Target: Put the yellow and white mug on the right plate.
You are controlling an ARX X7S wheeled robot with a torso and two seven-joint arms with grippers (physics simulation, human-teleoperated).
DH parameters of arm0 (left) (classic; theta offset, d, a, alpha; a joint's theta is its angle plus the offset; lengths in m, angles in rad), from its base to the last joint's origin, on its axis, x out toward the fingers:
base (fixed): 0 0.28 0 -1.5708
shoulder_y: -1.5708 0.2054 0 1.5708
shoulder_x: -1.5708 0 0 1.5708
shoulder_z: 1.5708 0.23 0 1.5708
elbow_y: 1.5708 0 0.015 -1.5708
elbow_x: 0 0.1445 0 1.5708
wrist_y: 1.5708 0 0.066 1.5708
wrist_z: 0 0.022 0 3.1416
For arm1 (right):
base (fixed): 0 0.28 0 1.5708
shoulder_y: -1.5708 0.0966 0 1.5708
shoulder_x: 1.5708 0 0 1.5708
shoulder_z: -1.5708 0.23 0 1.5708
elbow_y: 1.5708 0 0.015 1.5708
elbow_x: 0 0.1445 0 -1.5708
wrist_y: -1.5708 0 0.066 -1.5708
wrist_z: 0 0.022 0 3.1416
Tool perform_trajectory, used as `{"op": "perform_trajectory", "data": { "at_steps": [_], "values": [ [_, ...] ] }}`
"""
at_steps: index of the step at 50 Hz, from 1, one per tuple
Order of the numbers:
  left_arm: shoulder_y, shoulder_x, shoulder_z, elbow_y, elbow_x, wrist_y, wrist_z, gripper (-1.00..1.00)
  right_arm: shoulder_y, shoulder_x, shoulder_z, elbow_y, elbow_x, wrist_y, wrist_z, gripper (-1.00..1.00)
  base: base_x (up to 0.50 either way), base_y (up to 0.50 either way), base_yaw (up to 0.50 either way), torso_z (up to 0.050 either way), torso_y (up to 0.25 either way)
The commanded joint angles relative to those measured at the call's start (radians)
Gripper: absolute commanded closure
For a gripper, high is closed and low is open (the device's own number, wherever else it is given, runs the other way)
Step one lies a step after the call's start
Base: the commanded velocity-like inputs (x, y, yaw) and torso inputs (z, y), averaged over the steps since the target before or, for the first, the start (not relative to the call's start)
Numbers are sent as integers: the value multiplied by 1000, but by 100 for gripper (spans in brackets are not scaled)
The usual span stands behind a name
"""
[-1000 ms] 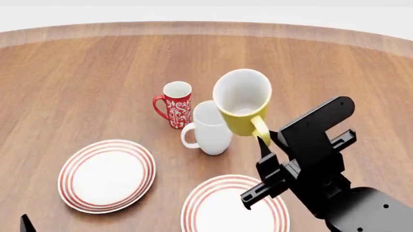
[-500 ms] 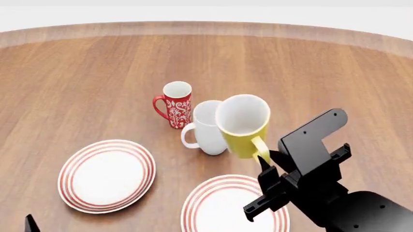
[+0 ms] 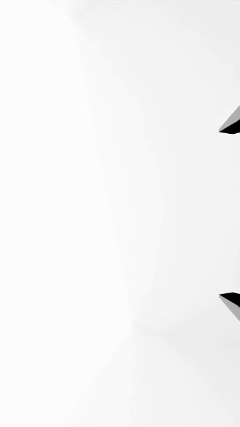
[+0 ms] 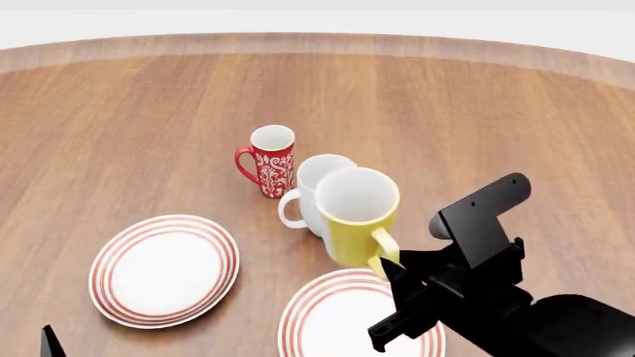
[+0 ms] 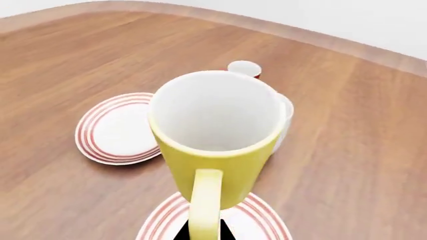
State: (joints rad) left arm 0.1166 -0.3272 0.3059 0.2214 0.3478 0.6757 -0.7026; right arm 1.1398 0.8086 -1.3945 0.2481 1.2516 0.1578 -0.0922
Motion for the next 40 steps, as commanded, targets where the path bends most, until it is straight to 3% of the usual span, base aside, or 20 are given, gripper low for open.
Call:
{"op": "perform_trajectory", "data": {
  "at_steps": [1,15,40],
  "values": [
    [2,17,-23,8,10,2,22,-100,-17,-30,28,44,-19,-6,-49,100,0,0,0,0,0],
    [5,13,-12,0,19,5,15,-100,-62,-34,22,121,-25,-14,-17,100,0,0,0,0,0],
    [1,4,-1,-4,18,3,7,-100,-92,-135,-12,225,-75,-26,-71,100,0,0,0,0,0]
  ]
}}
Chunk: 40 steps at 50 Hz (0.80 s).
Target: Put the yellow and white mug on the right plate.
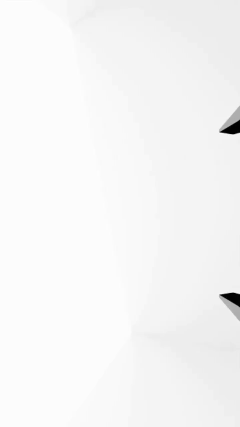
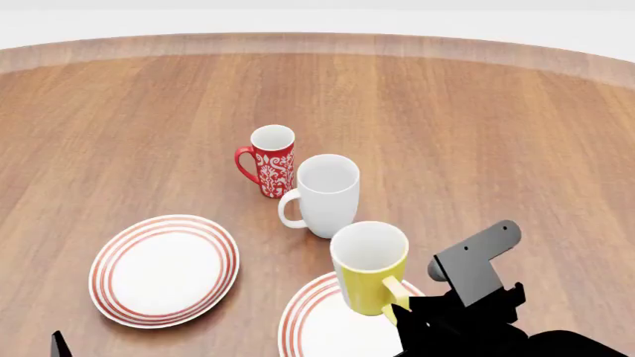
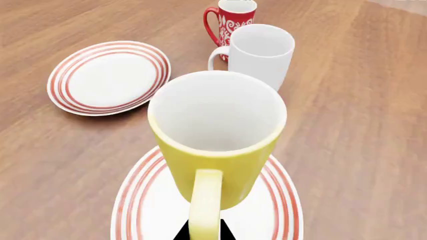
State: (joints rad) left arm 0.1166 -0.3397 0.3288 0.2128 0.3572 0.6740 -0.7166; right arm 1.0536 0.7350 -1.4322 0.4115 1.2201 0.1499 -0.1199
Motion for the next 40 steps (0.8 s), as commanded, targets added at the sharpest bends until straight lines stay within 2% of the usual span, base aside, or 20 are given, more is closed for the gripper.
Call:
{"op": "perform_trajectory", "data": {
  "at_steps": [1,40],
  "values": [
    [1,16,-23,3,10,6,20,-100,-7,-61,26,63,-44,-19,-44,100,0,0,0,0,0],
    [-1,3,-8,16,4,-15,18,-100,-34,-120,27,174,-62,-40,-75,100,0,0,0,0,0]
  ]
}}
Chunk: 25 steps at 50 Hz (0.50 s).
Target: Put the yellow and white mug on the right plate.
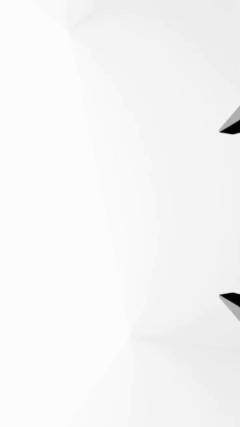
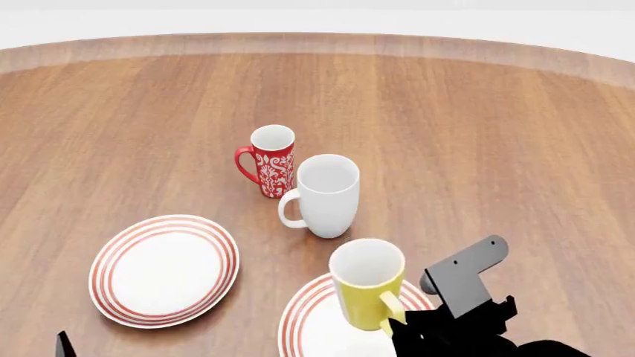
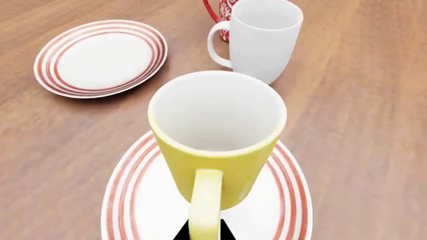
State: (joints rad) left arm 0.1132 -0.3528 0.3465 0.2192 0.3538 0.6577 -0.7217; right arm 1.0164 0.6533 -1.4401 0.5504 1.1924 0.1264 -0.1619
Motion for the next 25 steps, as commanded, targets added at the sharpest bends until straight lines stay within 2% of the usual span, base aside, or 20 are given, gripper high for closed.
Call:
{"op": "perform_trajectory", "data": {
  "at_steps": [1,25],
  "values": [
    [2,16,-25,10,7,0,22,-100,2,-42,35,44,-35,-18,-35,100,0,0,0,0,0],
    [-9,11,-19,3,1,-8,15,-100,-8,-78,30,96,-47,-17,-53,100,0,0,0,0,0]
  ]
}}
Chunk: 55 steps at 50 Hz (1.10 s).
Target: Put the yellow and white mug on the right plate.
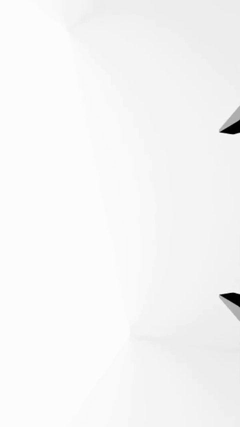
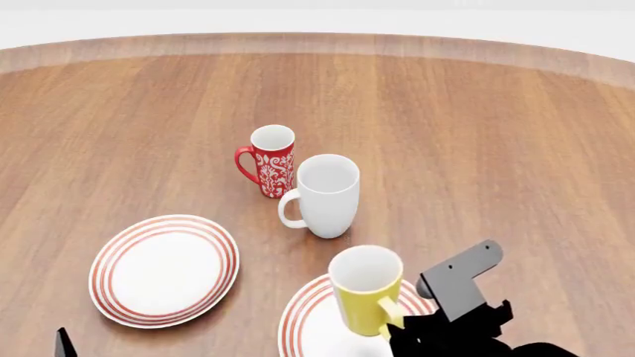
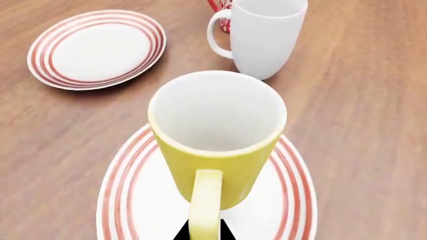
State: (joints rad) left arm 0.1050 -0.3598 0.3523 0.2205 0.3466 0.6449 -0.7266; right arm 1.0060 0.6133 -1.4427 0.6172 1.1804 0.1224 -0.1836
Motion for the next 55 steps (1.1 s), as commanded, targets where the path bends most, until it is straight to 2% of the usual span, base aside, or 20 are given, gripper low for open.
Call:
{"op": "perform_trajectory", "data": {
  "at_steps": [1,55],
  "values": [
    [-2,18,-24,1,8,5,20,-100,2,-42,33,37,-36,-15,-33,100,0,0,0,0,0],
    [-4,3,-2,0,8,-2,8,-100,-27,-81,33,105,-52,-19,-40,100,0,0,0,0,0]
  ]
}}
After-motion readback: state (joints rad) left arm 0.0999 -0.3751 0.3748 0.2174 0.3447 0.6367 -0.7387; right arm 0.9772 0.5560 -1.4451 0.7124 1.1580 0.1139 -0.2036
